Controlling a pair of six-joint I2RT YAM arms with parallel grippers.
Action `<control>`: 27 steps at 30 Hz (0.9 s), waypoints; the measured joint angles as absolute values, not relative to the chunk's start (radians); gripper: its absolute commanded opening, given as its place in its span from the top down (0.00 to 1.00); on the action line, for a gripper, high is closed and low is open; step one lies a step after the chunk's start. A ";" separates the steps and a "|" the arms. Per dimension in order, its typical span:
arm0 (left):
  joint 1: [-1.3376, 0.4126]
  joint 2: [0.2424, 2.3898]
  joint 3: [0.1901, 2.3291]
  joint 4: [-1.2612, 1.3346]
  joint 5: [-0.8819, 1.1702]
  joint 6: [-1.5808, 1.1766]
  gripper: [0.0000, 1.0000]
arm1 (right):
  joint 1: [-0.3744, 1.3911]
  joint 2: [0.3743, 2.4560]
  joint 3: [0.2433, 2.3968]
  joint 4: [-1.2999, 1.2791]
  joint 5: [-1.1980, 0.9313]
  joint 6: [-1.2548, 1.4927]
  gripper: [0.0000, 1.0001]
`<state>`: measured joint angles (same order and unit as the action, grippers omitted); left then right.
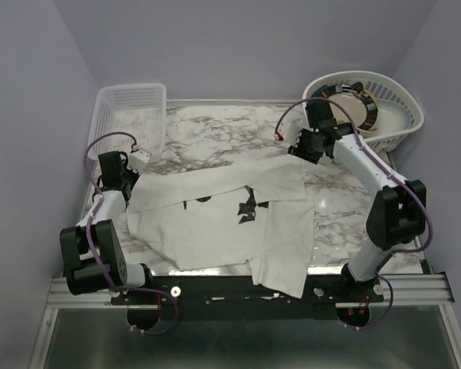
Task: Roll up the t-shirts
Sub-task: Fold the T-shirt at the center of the board.
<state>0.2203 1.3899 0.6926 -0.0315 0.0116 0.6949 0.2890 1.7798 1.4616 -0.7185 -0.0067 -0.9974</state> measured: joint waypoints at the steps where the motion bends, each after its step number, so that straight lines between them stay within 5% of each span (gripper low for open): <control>1: 0.220 1.364 0.695 -0.045 0.025 0.677 0.64 | 0.295 1.726 1.447 -0.725 -0.038 -0.997 0.46; 13: 0.220 1.129 0.685 -0.234 0.142 0.544 0.60 | 0.597 1.718 1.286 -0.756 -0.259 -1.003 0.45; 27: 0.220 1.076 0.670 -0.296 0.154 0.526 0.59 | 0.674 1.892 1.390 -0.747 -0.297 -1.040 0.48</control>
